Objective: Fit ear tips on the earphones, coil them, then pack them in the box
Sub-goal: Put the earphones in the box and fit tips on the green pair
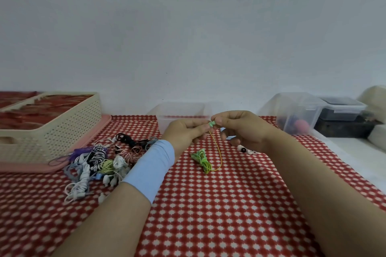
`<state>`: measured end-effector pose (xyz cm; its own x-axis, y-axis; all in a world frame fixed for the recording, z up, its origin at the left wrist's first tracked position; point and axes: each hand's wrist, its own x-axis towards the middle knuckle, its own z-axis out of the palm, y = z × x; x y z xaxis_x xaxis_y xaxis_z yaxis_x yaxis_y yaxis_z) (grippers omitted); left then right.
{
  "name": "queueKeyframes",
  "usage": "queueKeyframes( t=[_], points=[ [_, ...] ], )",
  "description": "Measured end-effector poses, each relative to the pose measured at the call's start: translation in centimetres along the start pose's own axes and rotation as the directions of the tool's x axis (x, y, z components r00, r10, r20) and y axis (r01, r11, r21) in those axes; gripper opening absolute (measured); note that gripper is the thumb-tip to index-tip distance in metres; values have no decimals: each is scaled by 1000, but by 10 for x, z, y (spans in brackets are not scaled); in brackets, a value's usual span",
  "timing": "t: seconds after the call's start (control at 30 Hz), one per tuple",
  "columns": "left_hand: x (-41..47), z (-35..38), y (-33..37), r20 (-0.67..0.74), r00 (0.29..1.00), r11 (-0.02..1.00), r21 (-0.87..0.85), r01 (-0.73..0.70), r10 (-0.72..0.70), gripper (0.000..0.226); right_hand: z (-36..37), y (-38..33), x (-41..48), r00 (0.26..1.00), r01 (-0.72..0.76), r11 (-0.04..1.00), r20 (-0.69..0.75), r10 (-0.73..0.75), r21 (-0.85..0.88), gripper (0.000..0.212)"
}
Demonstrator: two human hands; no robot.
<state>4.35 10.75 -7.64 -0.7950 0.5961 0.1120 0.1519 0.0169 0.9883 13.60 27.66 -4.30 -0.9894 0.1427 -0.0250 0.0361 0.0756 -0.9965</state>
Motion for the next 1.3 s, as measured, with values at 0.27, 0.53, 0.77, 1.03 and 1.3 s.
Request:
queueKeyframes(
  t=[0.27, 0.53, 0.77, 1.03, 1.3],
  points=[
    [-5, 0, 2, 46, 999, 995, -99, 14, -9, 14, 2, 0, -1, 999, -30, 999, 35, 28, 41, 21],
    [-6, 0, 2, 97, 995, 981, -190, 32, -14, 16, 4, -3, -4, 997, -58, 995, 61, 53, 77, 22],
    [-6, -1, 5, 54, 998, 990, -139, 28, -20, 13, 4, -8, -6, 997, 70, 992, -15, -72, -109, 15],
    [-6, -5, 2, 67, 998, 998, -58, 12, -8, 17, 1, -12, -8, 989, 140, 948, -15, -150, -285, 13],
    [-6, -8, 1, 80, 997, 1000, -2, -17, 17, 10, 0, -11, -9, 998, 55, 981, 22, -52, -185, 15]
  ],
)
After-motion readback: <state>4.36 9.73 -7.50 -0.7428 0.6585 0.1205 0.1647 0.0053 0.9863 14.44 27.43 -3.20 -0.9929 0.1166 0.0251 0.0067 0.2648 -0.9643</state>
